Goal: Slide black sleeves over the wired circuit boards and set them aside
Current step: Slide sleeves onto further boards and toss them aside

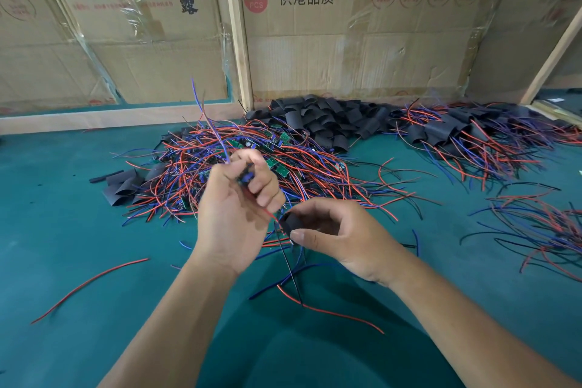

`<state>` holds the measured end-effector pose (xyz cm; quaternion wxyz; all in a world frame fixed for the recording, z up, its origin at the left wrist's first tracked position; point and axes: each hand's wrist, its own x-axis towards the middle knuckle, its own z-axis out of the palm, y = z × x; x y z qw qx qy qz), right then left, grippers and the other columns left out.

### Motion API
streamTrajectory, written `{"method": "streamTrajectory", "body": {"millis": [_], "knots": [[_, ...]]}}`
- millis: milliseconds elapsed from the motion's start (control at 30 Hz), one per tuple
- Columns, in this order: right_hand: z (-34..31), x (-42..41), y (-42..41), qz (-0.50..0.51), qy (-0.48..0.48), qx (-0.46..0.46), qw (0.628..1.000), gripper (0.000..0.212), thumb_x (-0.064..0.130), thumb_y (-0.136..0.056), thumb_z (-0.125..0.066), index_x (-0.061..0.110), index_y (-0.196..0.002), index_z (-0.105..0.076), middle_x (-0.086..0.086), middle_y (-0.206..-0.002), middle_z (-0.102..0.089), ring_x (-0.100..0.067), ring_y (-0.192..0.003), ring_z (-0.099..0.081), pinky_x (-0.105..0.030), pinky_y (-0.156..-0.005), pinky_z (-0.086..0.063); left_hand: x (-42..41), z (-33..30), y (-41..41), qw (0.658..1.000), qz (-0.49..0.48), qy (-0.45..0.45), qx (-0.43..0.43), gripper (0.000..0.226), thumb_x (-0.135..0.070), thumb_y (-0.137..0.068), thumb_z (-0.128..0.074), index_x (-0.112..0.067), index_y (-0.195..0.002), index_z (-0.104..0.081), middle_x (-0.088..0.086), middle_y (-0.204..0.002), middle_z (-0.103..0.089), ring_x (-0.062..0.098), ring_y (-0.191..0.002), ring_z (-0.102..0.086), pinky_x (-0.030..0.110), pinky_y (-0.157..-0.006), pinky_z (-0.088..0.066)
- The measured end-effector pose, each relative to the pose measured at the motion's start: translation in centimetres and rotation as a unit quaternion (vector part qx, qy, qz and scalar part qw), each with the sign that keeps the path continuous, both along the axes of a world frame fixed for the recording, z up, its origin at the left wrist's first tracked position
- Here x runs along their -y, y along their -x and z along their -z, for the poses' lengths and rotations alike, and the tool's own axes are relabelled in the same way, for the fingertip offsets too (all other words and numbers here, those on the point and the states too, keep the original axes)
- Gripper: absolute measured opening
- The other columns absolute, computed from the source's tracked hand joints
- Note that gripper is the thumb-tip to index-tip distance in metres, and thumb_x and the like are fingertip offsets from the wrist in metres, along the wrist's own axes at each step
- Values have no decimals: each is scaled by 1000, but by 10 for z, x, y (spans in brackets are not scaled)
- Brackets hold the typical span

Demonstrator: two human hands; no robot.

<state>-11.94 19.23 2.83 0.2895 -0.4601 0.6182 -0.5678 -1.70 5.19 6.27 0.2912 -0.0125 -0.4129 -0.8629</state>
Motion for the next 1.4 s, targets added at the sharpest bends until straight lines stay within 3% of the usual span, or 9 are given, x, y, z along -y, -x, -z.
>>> {"method": "streamTrajectory", "body": {"millis": [100, 200, 300, 433, 533, 833, 1000, 1200, 1400], "knots": [[-1, 1, 0, 26, 24, 31, 999, 19, 22, -82, -74, 22, -100, -73, 1, -93, -74, -12, -82, -66, -27, -76, -53, -6, 8, 7, 994, -28, 93, 59, 21, -22, -97, -40, -13, -89, -56, 3, -73, -48, 19, -70, -46, 30, -69, -41], [-2, 0, 3, 49, 54, 45, 996, 16, 18, -83, -71, 18, -99, -73, -9, -94, -74, -16, -83, -67, -41, -80, -55, -10, 15, 9, 980, -43, 174, 92, 30, -28, -102, -39, -11, -104, -65, 5, -94, -65, 18, -95, -59, 32, -86, -46], [-4, -1, 5, 57, 90, 53, 993, 12, 14, -87, -68, 19, -96, -74, -20, -94, -72, -27, -79, -68, -56, -80, -54, -13, 16, 7, 973, -29, 206, 95, 35, -35, -101, -43, -15, -113, -69, 6, -114, -68, 14, -107, -60, 24, -81, -50], [-6, -3, 6, 85, 101, 5, 991, 16, 17, -87, -69, 23, -101, -72, -10, -89, -74, -21, -70, -68, -36, -64, -58, -17, 13, 5, 973, 3, 206, 105, 37, -40, -100, -45, -22, -123, -69, 6, -130, -65, 10, -110, -62, 18, -75, -51], [-4, -3, 7, 99, 103, -39, 989, 18, 26, -85, -69, 24, -103, -71, -6, -88, -74, -20, -72, -66, -48, -71, -58, -17, 13, 6, 974, 17, 195, 117, 40, -42, -99, -46, -24, -128, -66, 5, -134, -64, 14, -119, -60, 21, -82, -52], [2, 2, 4, 98, 111, -7, 989, 28, 32, -86, -72, 20, -111, -70, -8, -95, -76, -33, -82, -72, -57, -77, -58, -17, 13, 6, 973, 44, 194, 117, 43, -45, -98, -47, -25, -132, -64, 4, -137, -62, 14, -103, -60, 22, -70, -50], [1, 2, 2, 86, 135, 23, 987, 19, 12, -92, -66, 17, -110, -72, -7, -93, -77, -20, -77, -72, -32, -73, -58, -18, 15, 6, 967, 53, 221, 114, 43, -43, -98, -48, -26, -134, -62, 1, -139, -60, 11, -97, -57, 22, -69, -48], [-2, 0, 3, 113, 110, -66, 985, 21, 21, -92, -65, 15, -112, -69, -2, -99, -73, -24, -87, -74, -52, -79, -59, -14, 18, 8, 959, 63, 238, 139, 42, -35, -99, -41, -21, -131, -65, 9, -135, -63, 20, -111, -57, 24, -80, -51], [-8, -4, 0, 127, 122, -143, 974, 18, 8, -92, -66, 12, -110, -69, 10, -99, -70, -10, -82, -72, -29, -76, -57, -10, 23, 10, 958, 83, 227, 155, 53, -32, -95, -29, -25, -136, -62, 6, -139, -61, 21, -115, -53, 23, -84, -51]]}}
